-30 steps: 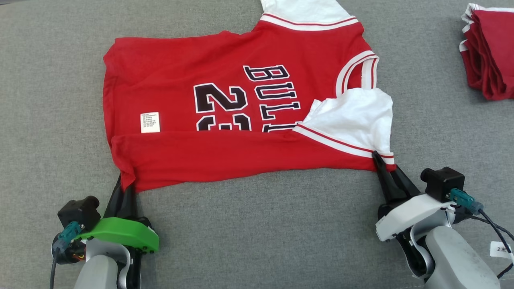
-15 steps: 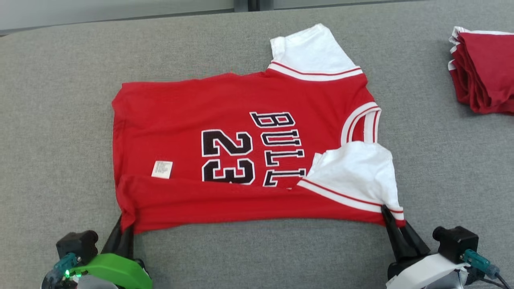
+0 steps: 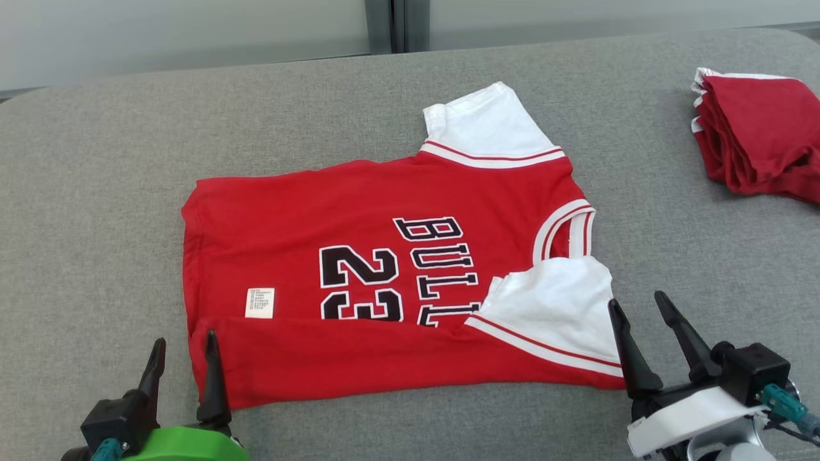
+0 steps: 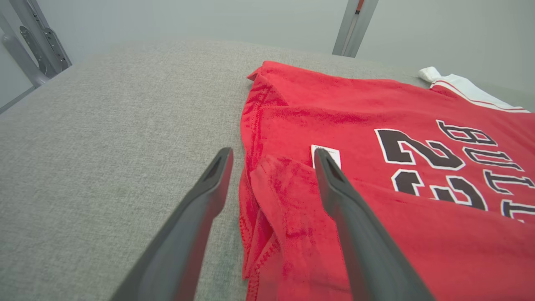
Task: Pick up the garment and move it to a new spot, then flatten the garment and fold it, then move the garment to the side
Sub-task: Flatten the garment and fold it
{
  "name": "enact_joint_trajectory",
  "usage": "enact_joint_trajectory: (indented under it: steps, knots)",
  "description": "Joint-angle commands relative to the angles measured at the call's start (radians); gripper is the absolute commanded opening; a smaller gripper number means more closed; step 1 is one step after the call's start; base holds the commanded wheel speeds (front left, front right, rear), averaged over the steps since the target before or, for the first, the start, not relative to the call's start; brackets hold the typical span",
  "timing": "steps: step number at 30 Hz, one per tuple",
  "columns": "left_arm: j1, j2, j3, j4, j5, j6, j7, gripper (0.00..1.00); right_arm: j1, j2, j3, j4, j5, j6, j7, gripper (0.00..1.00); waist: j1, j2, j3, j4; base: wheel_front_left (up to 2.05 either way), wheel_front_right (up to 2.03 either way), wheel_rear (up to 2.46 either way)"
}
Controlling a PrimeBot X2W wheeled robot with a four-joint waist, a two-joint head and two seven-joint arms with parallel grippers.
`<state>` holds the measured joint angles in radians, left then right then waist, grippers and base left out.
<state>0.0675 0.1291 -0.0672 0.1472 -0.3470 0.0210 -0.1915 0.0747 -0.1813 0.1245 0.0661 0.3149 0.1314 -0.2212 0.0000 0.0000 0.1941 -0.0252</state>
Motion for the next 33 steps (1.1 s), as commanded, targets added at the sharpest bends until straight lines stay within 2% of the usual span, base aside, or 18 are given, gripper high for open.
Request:
enact_joint_trajectory:
  steps: [1,6,14,20,26,29,33]
  knots:
    - [-0.015,-0.003,-0.001,-0.02,0.017,0.009,-0.019,1.0,-0.024,-0.002,-0.008,-0.022,-0.01,-0.002,0.012,1.0,0.0,0.0,-0.008,-0.003,0.0,0.0,0.0]
    - [-0.046,-0.002,-0.017,-0.067,0.049,0.024,-0.041,1.0,-0.07,-0.004,-0.029,-0.095,-0.04,-0.002,0.038,1.0,0.0,0.0,-0.026,0.001,0.0,0.0,0.0]
    - [-0.054,0.002,-0.033,-0.104,0.06,0.042,-0.003,1.0,-0.059,0.015,-0.083,-0.169,-0.055,-0.002,0.069,1.0,0.0,0.0,-0.032,-0.002,0.0,0.0,0.0]
    - [-0.146,0.029,-0.033,-0.081,0.038,0.013,0.042,1.0,-0.058,0.03,-0.106,-0.207,-0.061,-0.002,0.078,1.0,0.0,0.0,0.008,0.0,0.0,0.0,0.0]
    - [-0.437,0.075,-0.016,0.086,-0.03,-0.048,0.204,1.0,-0.11,0.03,-0.08,-0.224,-0.043,-0.002,0.073,1.0,0.0,0.0,0.111,-0.011,0.0,0.0,0.0]
    - [-0.559,0.115,-0.006,0.212,-0.071,-0.09,0.284,1.0,-0.133,0.033,-0.063,-0.214,-0.038,-0.002,0.062,1.0,0.0,0.0,0.148,-0.026,0.0,0.0,0.0]
    - [-0.682,0.16,-0.014,0.369,-0.114,-0.124,0.366,1.0,-0.156,0.033,-0.042,-0.193,-0.031,-0.002,0.048,1.0,0.0,0.0,0.182,-0.048,0.0,0.0,0.0]
